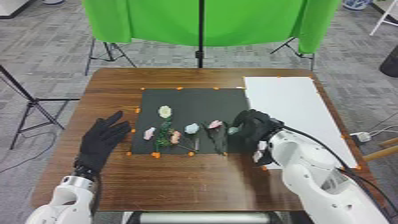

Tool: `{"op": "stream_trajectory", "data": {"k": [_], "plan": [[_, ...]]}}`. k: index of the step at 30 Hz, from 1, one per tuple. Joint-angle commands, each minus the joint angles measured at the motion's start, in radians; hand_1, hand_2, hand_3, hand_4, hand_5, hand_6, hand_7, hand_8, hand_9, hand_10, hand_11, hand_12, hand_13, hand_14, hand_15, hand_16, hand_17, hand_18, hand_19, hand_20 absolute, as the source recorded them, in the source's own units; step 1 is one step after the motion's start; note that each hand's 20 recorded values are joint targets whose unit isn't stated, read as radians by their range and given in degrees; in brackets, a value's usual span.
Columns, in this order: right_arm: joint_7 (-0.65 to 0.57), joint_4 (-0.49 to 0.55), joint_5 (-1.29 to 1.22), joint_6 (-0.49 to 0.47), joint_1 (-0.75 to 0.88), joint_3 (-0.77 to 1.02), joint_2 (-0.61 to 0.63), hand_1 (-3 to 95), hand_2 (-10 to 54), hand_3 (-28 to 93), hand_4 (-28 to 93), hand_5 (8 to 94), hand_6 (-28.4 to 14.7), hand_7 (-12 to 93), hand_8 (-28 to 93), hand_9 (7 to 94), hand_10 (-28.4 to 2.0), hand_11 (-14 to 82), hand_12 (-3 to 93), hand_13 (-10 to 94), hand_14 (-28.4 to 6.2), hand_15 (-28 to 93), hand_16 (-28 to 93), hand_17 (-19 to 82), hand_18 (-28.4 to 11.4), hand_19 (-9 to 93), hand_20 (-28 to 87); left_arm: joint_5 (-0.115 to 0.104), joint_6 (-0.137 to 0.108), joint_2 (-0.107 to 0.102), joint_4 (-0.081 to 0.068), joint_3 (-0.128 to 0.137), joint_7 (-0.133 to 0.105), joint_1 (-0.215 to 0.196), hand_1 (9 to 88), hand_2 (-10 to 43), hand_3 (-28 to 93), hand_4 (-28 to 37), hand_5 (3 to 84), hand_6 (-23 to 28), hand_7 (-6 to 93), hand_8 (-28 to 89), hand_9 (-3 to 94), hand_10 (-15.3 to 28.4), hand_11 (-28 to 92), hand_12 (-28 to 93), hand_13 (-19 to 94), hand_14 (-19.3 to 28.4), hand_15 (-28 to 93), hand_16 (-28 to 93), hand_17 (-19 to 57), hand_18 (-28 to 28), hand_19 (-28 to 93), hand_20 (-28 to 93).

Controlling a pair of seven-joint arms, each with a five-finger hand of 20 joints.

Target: Arrange flowers

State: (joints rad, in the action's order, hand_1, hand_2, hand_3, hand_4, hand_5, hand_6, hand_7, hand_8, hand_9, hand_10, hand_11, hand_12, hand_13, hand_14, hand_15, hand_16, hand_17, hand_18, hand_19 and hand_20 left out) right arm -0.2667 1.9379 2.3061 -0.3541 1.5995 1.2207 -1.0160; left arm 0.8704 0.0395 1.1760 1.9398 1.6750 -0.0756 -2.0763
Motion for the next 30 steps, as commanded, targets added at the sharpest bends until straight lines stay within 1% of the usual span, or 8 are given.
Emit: {"op": "stream_trajectory", "data": {"k": [1, 6, 9, 13, 16, 19, 24, 30], "plan": [[-0.01, 0.03, 0.008, -0.034, 0.019, 0.04, -0.003, 37.0, -9.5, 54, -13, 53.8, -1.4, 11, -8, 68.2, -14.4, 18.0, 21.3, 90, -0.7, 59, 34, 64, -10.7, 93, 57, 0.007, 0.019, 0.002, -0.008, -0.003, 0.011, -0.013, 18.8, -3.0, 64, -24.3, 40.8, 4.5, 4.8, -4, 42.3, 13.9, 14, 15, 32, 17.5, 10, 7, 2.1, 15.0, 4, 17], [-0.017, 0.069, 0.002, 0.019, 0.055, 0.119, -0.034, 31.8, -9.5, 49, -12, 51.2, -2.1, 9, -6, 65.6, -15.9, 16.4, 21.6, 89, -2.1, 59, 34, 62, -11.9, 93, 57, 0.017, 0.027, 0.0, -0.009, -0.006, 0.01, -0.005, 19.0, -3.2, 64, -24.0, 40.8, 4.5, 4.9, -4, 42.3, 14.0, 14, 15, 32, 17.5, 10, 7, 2.0, 15.0, 4, 17], [0.023, 0.094, -0.177, 0.209, 0.116, 0.227, -0.077, 23.6, -9.3, 52, -10, 52.2, -2.8, 8, -6, 64.6, -16.8, 15.2, 21.5, 85, -5.0, 57, 33, 57, -14.1, 92, 52, 0.031, 0.03, 0.0, -0.006, -0.006, 0.005, -0.003, 18.9, -3.3, 64, -23.8, 40.7, 4.4, 4.9, -4, 42.3, 14.0, 14, 15, 32, 17.6, 10, 7, 2.0, 15.0, 4, 17], [0.167, 0.12, -0.599, 0.204, 0.207, 0.426, -0.166, 18.3, -1.7, 60, -13, 54.7, -3.0, 11, -7, 57.7, -17.5, 12.4, 20.0, 57, -16.1, 38, 26, 28, -18.1, 59, 44, 0.058, 0.009, -0.001, 0.019, -0.008, -0.035, -0.018, 19.1, -3.4, 64, -23.9, 40.9, 4.5, 4.9, -4, 42.2, 13.9, 14, 15, 32, 17.6, 10, 7, 2.0, 15.1, 4, 17], [0.256, 0.131, -0.879, 0.241, 0.285, 0.499, -0.223, 16.6, -0.6, 66, -13, 52.6, -1.1, 12, -8, 51.0, -15.6, 6.9, 17.4, 40, -15.2, 12, 27, 19, -14.3, 19, 32, 0.082, -0.011, 0.004, 0.038, -0.014, -0.079, -0.025, 19.1, -3.4, 64, -24.2, 41.6, 4.4, 5.1, -4, 42.4, 14.0, 14, 15, 32, 17.5, 10, 7, 2.3, 14.8, 4, 17], [0.291, 0.152, -1.051, 0.187, 0.356, 0.561, -0.292, 12.1, 0.9, 70, -14, 45.9, 0.4, 10, -8, 45.6, -15.1, 5.2, 15.3, 34, -13.9, 8, 22, 18, -13.5, 6, 29, 0.083, -0.047, 0.003, 0.059, -0.025, -0.122, -0.033, 19.3, -3.4, 65, -24.2, 42.4, 4.4, 5.6, -4, 43.0, 13.9, 14, 15, 33, 17.1, 10, 7, 2.8, 14.3, 3, 17], [0.344, 0.189, -1.08, 0.149, 0.447, 0.586, -0.398, 7.1, 1.9, 73, -15, 36.8, 1.4, 6, -7, 39.2, -14.1, 3.5, 12.4, 26, -10.4, 4, 15, 15, -12.2, 0, 26, 0.096, -0.015, 0.01, 0.094, 0.003, -0.114, -0.058, 19.5, -3.3, 65, -24.7, 42.9, 4.4, 5.9, -4, 43.5, 13.9, 14, 15, 33, 16.9, 10, 7, 3.7, 13.7, 2, 17], [0.349, 0.181, -1.087, 0.175, 0.456, 0.55, -0.405, 4.8, 2.1, 73, -15, 33.8, 2.1, 6, -7, 35.7, -12.8, 2.6, 10.9, 23, -9.0, 3, 11, 14, -11.8, 0, 25, 0.102, 0.002, 0.013, 0.111, 0.012, -0.115, -0.07, 19.4, -3.3, 65, -24.8, 42.6, 4.4, 5.7, -4, 43.2, 13.8, 14, 15, 33, 17.1, 10, 7, 3.2, 13.9, 2, 18]]}}
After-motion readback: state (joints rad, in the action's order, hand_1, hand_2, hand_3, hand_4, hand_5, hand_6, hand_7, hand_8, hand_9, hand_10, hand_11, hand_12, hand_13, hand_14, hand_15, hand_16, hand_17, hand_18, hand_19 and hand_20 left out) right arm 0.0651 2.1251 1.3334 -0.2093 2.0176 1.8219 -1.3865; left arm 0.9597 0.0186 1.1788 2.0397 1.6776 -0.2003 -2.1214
